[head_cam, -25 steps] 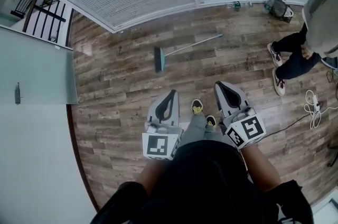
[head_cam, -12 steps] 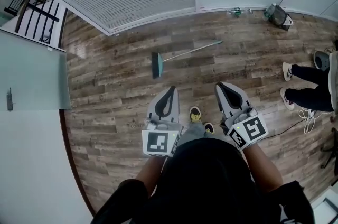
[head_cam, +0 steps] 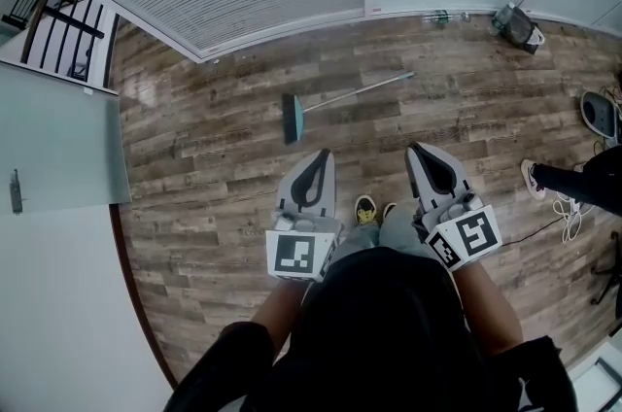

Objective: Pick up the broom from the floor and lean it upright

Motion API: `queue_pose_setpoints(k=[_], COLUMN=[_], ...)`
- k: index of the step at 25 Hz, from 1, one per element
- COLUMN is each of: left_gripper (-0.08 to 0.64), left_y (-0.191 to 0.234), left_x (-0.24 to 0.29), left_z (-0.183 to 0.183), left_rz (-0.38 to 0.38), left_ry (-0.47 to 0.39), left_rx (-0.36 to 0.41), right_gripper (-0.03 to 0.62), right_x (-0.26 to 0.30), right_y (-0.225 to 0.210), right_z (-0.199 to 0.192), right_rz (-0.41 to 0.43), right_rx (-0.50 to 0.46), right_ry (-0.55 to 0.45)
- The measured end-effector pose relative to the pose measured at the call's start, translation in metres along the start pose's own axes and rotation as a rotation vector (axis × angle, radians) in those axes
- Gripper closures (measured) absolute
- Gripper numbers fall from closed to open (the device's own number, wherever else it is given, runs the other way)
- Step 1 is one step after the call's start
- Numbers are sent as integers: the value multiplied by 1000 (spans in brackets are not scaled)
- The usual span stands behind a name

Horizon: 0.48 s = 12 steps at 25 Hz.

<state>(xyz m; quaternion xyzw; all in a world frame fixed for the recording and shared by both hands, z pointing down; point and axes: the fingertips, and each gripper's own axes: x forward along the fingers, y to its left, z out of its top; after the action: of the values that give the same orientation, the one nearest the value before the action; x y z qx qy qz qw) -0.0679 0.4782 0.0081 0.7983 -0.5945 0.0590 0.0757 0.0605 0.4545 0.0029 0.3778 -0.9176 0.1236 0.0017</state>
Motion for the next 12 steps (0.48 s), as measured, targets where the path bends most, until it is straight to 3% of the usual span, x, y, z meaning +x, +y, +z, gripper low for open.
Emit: queue_pose_setpoints(k=[12], left_gripper=[537], left_y=[10], left_x=[48], left_z=[5], left_rz=[17], left_ry=[19], left_rx=[-11], right_gripper=[575], right_x=[30], right_y=[-41], right_z=[1], right_rz=[-6], right_rx=[36], right_ry=[31])
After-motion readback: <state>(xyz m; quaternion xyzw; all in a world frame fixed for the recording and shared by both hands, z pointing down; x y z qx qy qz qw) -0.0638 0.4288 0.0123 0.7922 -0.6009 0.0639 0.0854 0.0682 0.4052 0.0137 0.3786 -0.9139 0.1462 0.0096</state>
